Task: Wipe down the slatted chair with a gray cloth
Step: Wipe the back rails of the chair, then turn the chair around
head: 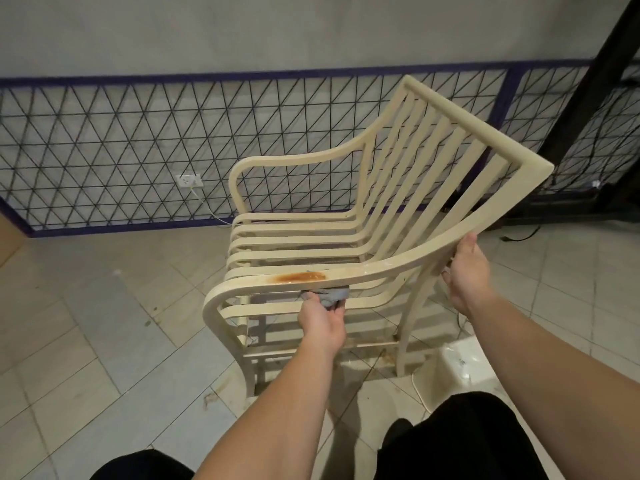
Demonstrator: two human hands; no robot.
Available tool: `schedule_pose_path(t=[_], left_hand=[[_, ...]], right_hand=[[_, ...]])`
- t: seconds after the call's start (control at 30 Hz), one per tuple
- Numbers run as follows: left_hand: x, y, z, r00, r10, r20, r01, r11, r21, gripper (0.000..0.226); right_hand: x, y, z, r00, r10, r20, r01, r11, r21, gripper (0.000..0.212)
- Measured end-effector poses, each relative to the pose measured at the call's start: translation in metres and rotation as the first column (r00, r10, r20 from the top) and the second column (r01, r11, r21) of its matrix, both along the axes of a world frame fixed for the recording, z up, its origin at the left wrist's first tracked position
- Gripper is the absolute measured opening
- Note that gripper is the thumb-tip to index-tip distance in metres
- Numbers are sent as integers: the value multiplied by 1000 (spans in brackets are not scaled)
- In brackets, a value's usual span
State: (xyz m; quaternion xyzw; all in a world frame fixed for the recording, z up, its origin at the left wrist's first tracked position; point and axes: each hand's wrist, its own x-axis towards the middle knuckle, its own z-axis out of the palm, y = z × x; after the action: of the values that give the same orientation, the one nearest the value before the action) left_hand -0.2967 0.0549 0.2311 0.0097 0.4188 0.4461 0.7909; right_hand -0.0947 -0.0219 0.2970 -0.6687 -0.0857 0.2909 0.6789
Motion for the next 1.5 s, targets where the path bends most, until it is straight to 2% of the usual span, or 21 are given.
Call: schedule_pose_path(t=[0.07, 0.13, 0.17, 0.23, 0.3, 0.33, 0.37, 0.43, 0.5, 0.63, 0.77, 0.83, 0.93, 1.0, 1.03, 1.1, 1.17, 1.27, 1.37, 1.43, 1.5], left_hand=[[-8, -6, -2, 985, -119, -124, 123, 992, 26, 38], [-18, -11, -5, 940, -255, -228, 270, 962, 36, 40], [-23, -14, -5, 914, -306, -265, 328, 944, 41, 40], [-31, -21, -3, 873, -372, -315, 412, 908, 70, 38], [-37, -28, 2, 837, -425, -345, 485, 868, 108, 35], [-39, -32, 6, 822, -451, -348, 517, 847, 126, 34], [-42, -36, 9, 807, -478, -346, 548, 825, 138, 33], [-51, -42, 13, 778, -527, -342, 599, 787, 151, 33], [-62, -43, 11, 745, -560, -362, 647, 737, 192, 31], [-84, -46, 7, 629, -586, -511, 762, 593, 258, 31], [-95, -44, 12, 558, -520, -647, 812, 502, 297, 28], [-98, -40, 19, 542, -470, -697, 822, 469, 323, 26], [-95, -37, 28, 610, -383, -694, 772, 486, 410, 17], [-89, -36, 33, 732, -412, -543, 670, 577, 467, 21], [-86, -36, 36, 772, -432, -466, 631, 609, 481, 23], [-79, -38, 41, 771, -461, -440, 635, 604, 481, 28], [-75, -39, 46, 698, -459, -549, 712, 527, 464, 29], [-70, -37, 52, 574, -351, -740, 808, 391, 441, 27], [-64, -30, 61, 469, -130, -874, 854, 318, 411, 29], [-59, -22, 70, 428, 44, -903, 871, 249, 424, 31], [-54, -12, 77, 376, 198, -905, 900, 155, 408, 30]], right_hand=[[-14, -5, 3, 992, -105, 63, 107, 994, -20, 45], [-39, -16, -1, 949, -226, 219, 244, 968, -59, 30], [-55, -23, -8, 926, -203, 318, 237, 969, -71, 21], [-91, -37, -29, 859, 87, 505, -2, 986, -165, 19], [-119, -45, -54, 685, 454, 570, -342, 891, -298, 36], [-128, -46, -64, 607, 572, 551, -464, 819, -338, 45], [-135, -45, -69, 577, 641, 506, -537, 765, -356, 52], [-142, -41, -69, 641, 656, 398, -556, 755, -349, 55], [-142, -37, -66, 696, 620, 362, -521, 783, -339, 40], [-137, -38, -56, 693, 675, 255, -623, 738, -259, 12], [-134, -38, -48, 671, 717, 190, -688, 697, -201, 16], [-132, -39, -41, 700, 685, 199, -669, 728, -151, 13], [-127, -43, -36, 811, 578, 91, -584, 808, 76, 32], [-127, -44, -34, 801, 587, -118, -551, 800, 237, 68], [-128, -46, -34, 763, 614, -203, -551, 781, 292, 78], [-133, -49, -29, 697, 667, -263, -567, 737, 366, 68], [-134, -48, -24, 708, 659, -254, -561, 744, 364, 51], [-126, -41, -16, 823, 558, -111, -531, 823, 203, 48], [-111, -39, 7, 870, 485, 86, -491, 868, 73, 38], [-93, -39, 34, 810, 475, 343, -474, 876, -93, 36], [-68, -38, 65, 659, 452, 601, -392, 889, -238, 50]])
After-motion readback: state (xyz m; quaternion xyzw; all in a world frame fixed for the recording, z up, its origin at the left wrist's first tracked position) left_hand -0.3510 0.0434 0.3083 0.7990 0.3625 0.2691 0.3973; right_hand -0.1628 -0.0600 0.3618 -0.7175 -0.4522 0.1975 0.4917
